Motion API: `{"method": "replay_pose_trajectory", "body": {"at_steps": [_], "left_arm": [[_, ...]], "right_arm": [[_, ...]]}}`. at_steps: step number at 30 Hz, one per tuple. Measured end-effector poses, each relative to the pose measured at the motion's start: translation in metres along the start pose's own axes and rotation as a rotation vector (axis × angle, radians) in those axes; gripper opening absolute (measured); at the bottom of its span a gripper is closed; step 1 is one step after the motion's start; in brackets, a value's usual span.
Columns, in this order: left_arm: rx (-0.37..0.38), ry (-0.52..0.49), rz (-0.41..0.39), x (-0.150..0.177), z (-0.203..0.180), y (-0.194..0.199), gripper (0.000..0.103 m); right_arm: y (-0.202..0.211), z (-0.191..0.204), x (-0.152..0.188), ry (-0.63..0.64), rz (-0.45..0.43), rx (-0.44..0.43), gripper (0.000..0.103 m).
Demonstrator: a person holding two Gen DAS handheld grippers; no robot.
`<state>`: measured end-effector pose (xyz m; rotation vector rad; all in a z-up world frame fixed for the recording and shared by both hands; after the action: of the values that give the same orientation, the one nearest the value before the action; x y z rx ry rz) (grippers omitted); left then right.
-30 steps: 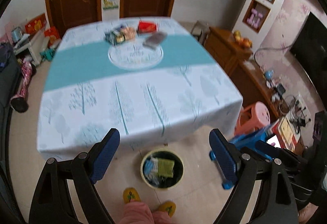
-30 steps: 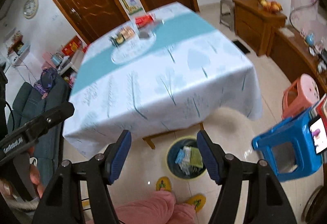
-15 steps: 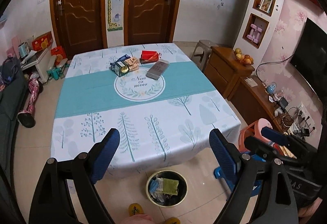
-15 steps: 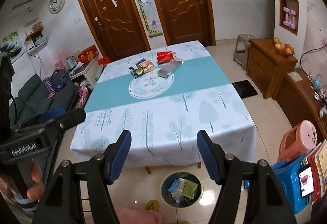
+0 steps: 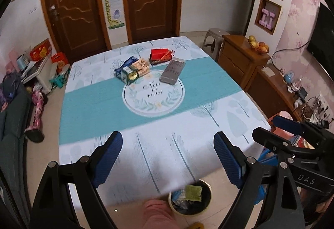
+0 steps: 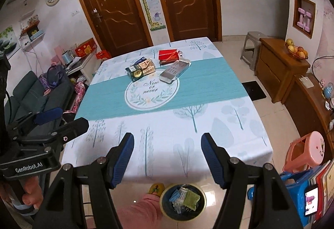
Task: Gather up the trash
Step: 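Move both tools back toward the silver box and cartons on the table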
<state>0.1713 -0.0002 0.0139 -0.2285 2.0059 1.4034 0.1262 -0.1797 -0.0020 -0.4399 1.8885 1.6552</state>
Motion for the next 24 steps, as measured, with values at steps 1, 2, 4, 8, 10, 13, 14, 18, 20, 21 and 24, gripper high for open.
{"method": "replay_pose_trajectory", "body": {"at_steps": [1, 2, 4, 8, 10, 13, 14, 18, 20, 21, 24], "left_arm": [[0.006, -0.007, 0.007, -0.007, 0.005, -0.006, 0.088], [0.015, -0.013, 0.022, -0.017, 0.013, -0.016, 0.088], [0.032, -0.011, 0.07, -0.04, 0.035, -0.039, 0.087], [0.033, -0.014, 0.112, -0.084, 0.084, -0.072, 0.085], [0.026, -0.018, 0.121, -0.107, 0.111, -0.089, 0.08], [0.009, -0.007, 0.147, -0.142, 0.154, -0.121, 0.065], [0.015, 0.005, 0.162, -0.152, 0.168, -0.134, 0.064], [0.106, 0.012, 0.237, -0.173, 0.194, -0.184, 0.064], [0.141, -0.011, 0.262, -0.175, 0.194, -0.203, 0.064], [0.148, -0.023, 0.273, -0.175, 0.194, -0.212, 0.064], [0.167, -0.071, 0.313, -0.17, 0.189, -0.239, 0.052]], "right_arm": [[-0.01, 0.003, -0.01, -0.008, 0.008, 0.004, 0.067], [-0.017, 0.005, -0.016, -0.014, 0.014, 0.006, 0.067], [-0.036, 0.01, -0.035, -0.03, 0.033, 0.02, 0.067], [-0.075, 0.018, -0.068, -0.074, 0.077, 0.033, 0.067], [-0.101, 0.023, -0.086, -0.103, 0.105, 0.04, 0.067], [-0.135, 0.03, -0.109, -0.133, 0.136, 0.053, 0.067], [-0.148, 0.033, -0.116, -0.141, 0.149, 0.063, 0.067], [-0.195, 0.038, -0.139, -0.18, 0.186, 0.09, 0.067], [-0.218, 0.04, -0.151, -0.202, 0.201, 0.097, 0.067], [-0.232, 0.042, -0.157, -0.212, 0.212, 0.104, 0.067], [-0.262, 0.044, -0.166, -0.228, 0.239, 0.122, 0.067]]}}
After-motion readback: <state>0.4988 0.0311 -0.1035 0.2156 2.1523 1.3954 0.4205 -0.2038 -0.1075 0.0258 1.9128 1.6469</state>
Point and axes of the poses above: each gripper's, at about its wrist camera, not at the fingertips, and y roughly against the way its jaws point, z to its left, x to its underside, the point moved 6 cm from there along -y, roughly the way its jaws point, and after that the axes turned 12 degrees about x, right-handed, at the moved point
